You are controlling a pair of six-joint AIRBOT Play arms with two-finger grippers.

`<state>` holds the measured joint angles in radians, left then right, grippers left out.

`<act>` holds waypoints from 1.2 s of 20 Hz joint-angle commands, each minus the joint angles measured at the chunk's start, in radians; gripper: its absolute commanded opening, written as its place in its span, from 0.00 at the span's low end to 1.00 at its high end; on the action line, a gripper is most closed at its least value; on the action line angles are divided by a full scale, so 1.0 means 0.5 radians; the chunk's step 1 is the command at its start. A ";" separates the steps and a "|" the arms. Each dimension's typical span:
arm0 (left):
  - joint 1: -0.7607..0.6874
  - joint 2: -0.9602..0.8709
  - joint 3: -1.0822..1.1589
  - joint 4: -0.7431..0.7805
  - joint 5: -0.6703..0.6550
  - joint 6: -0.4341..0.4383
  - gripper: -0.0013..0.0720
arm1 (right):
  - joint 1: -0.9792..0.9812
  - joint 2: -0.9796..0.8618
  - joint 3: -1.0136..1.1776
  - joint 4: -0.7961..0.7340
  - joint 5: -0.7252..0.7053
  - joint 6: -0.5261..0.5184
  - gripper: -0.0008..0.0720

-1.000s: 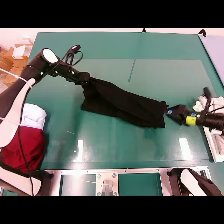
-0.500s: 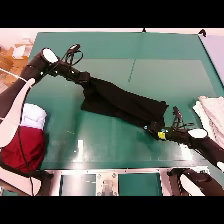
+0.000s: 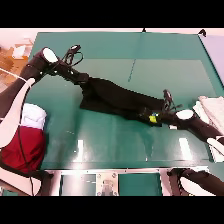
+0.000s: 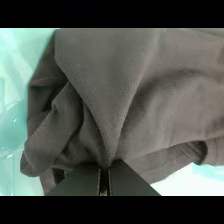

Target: Fold the shirts.

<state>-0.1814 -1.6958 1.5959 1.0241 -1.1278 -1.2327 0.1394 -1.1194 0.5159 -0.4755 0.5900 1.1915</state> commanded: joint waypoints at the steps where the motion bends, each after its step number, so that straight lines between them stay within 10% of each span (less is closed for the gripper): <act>1: 0.002 0.077 0.155 0.009 -0.207 0.020 0.05 | -0.111 0.153 0.372 -0.051 0.350 -0.041 0.04; 14: 0.002 1.492 0.878 -0.265 -0.112 -0.046 0.05 | -1.227 0.851 2.441 -0.045 0.871 0.177 0.04; 24: 0.002 1.121 0.859 0.224 0.176 -0.021 0.05 | -1.227 1.204 1.523 -0.051 1.297 0.267 0.04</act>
<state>-0.1814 -1.0222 2.0258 1.1213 -1.1007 -1.2720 -0.4725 -0.5819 1.4963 -0.5011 1.1904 1.3094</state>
